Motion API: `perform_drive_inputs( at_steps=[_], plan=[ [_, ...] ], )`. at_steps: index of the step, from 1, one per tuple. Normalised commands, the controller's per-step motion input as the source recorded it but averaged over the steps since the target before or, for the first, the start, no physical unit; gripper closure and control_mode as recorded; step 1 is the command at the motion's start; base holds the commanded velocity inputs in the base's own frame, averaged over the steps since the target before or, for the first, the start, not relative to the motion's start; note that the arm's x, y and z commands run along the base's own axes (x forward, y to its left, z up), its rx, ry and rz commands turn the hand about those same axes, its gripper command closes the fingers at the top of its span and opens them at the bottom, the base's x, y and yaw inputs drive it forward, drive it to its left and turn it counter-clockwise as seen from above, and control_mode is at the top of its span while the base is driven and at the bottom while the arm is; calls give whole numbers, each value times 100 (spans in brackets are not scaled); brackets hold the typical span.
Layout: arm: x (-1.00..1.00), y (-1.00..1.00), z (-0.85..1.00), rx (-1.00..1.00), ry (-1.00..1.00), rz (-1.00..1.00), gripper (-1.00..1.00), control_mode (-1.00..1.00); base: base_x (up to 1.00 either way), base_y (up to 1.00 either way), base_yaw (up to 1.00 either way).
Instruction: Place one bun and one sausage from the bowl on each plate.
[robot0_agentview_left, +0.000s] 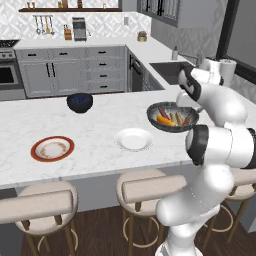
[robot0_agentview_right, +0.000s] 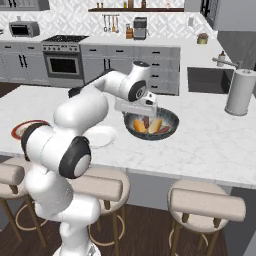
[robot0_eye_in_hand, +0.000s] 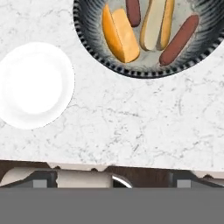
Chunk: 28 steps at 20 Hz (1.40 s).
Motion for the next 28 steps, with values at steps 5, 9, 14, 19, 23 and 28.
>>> perform_drive_inputs(
  at_steps=[5,9,14,19,23,28],
  plan=[
    [95,11,-67,0,16,-1,-100,-100,0,0,0],
    [69,0,-50,5,6,-2,-100,-100,0,0,0],
    [20,0,-50,7,20,-1,-100,-100,0,0,0],
    [26,2,-42,0,7,-2,-100,-100,0,0,0],
    [44,0,-15,0,0,-6,-100,-100,0,0,0],
    [6,1,-48,0,1,-1,-100,-100,0,0,0]
  ],
)
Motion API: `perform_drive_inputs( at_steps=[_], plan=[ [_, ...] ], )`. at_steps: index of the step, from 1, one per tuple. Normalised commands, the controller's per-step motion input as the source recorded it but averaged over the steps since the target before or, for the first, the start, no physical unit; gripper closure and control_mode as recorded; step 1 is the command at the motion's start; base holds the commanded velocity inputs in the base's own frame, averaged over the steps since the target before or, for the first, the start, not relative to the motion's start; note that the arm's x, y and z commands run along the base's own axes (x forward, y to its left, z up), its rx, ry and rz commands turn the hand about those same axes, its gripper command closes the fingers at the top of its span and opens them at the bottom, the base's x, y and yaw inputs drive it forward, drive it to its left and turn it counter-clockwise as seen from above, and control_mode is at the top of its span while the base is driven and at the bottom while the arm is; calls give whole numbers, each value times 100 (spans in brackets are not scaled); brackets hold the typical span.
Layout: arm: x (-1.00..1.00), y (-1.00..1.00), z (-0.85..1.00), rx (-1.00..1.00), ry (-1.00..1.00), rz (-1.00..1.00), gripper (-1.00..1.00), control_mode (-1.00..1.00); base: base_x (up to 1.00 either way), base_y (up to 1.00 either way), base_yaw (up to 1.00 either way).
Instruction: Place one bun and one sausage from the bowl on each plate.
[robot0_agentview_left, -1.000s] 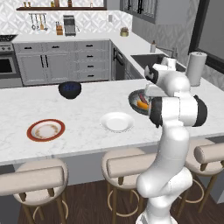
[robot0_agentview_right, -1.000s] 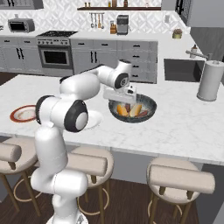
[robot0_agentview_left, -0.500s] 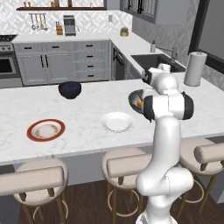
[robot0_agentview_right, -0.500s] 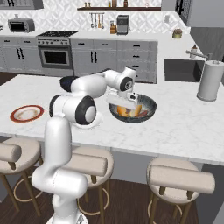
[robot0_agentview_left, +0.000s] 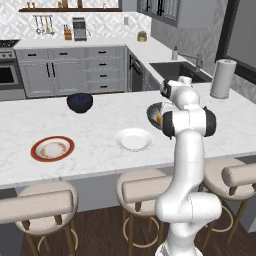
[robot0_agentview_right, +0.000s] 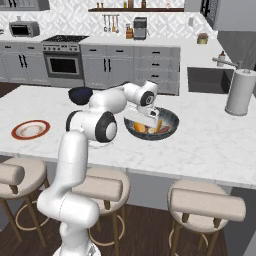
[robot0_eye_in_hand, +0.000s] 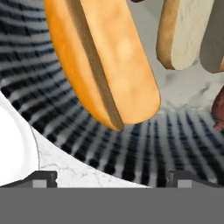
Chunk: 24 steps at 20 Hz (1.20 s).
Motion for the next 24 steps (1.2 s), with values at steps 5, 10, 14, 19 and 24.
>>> perform_drive_inputs(
  at_steps=[5,10,14,19,24],
  plan=[
    [15,0,-32,0,0,0,-100,-100,0,0,0],
    [23,2,-29,0,0,-1,-100,-100,0,0,0],
    [0,30,-72,-5,0,0,-100,-100,0,0,0],
    [20,22,-50,-5,-4,-1,100,-100,0,0,0],
    [-36,13,-6,-2,-2,0,100,-100,0,0,0]
  ],
)
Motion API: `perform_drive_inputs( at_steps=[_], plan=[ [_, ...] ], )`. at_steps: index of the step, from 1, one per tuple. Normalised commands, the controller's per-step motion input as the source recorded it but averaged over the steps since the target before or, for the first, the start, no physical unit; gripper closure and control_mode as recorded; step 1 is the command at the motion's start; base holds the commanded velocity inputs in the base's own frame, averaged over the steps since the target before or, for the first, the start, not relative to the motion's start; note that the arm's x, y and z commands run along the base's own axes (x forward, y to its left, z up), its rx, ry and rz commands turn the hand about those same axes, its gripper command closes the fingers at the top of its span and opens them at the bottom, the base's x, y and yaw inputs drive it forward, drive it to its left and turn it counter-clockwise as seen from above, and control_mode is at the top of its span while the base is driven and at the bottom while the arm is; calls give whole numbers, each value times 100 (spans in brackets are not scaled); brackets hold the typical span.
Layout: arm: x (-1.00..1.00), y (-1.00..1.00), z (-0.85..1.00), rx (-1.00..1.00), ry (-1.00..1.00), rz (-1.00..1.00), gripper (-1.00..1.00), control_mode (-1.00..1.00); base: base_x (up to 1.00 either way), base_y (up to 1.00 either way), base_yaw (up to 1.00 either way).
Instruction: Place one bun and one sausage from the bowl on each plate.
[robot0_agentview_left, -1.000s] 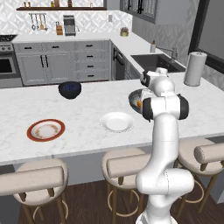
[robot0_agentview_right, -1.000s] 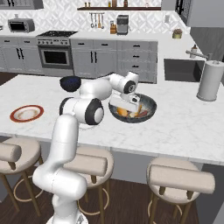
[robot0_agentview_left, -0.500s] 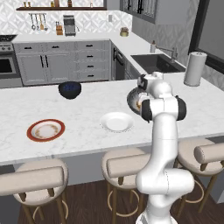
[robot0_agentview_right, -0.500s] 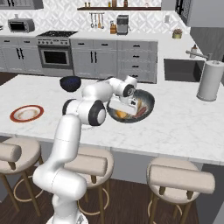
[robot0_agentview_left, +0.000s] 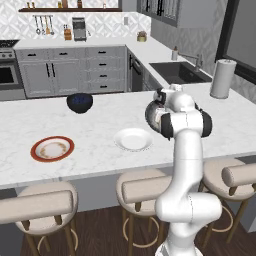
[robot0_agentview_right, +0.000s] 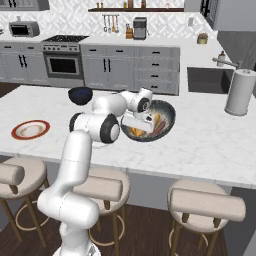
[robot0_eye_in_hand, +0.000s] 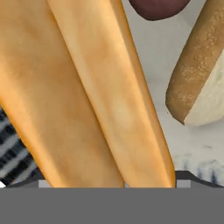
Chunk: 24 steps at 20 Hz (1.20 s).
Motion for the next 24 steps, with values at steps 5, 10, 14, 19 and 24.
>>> perform_drive_inputs(
  at_steps=[5,10,14,19,24],
  plan=[
    [-100,19,95,0,-13,0,100,-100,0,0,0],
    [-100,69,95,-4,-4,5,100,-100,0,0,0],
    [-100,100,44,-22,-2,13,100,-100,0,0,0],
    [-87,100,-19,-28,-15,25,100,-100,0,0,0],
    [49,53,-10,-4,-24,1,100,-100,0,0,0]
  ],
)
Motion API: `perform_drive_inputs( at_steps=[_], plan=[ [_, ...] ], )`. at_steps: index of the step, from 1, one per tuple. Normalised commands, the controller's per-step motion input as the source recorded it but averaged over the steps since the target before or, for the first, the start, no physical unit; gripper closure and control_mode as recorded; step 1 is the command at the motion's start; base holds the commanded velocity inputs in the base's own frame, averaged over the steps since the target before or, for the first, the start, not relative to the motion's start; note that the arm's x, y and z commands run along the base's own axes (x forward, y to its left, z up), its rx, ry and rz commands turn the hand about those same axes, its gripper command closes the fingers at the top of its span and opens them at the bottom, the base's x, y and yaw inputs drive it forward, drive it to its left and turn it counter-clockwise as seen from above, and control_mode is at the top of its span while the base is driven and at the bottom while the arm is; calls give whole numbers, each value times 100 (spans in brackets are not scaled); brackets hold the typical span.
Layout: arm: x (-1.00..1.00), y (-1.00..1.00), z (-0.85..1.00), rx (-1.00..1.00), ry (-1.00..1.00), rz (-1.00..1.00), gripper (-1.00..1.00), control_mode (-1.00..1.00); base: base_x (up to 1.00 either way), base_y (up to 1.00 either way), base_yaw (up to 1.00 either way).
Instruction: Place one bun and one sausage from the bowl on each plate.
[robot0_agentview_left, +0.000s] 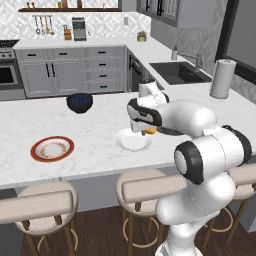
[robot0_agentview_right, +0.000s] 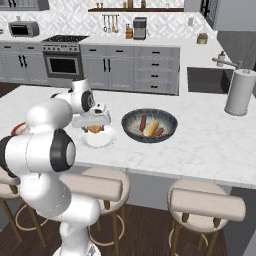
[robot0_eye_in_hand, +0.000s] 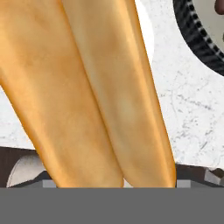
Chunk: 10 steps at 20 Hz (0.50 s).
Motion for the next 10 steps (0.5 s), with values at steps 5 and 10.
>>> perform_drive_inputs(
  at_steps=[5,10],
  plan=[
    [93,10,-29,0,-1,-1,100,-100,0,0,0],
    [75,5,-67,0,5,0,100,-100,0,0,0]
  ],
)
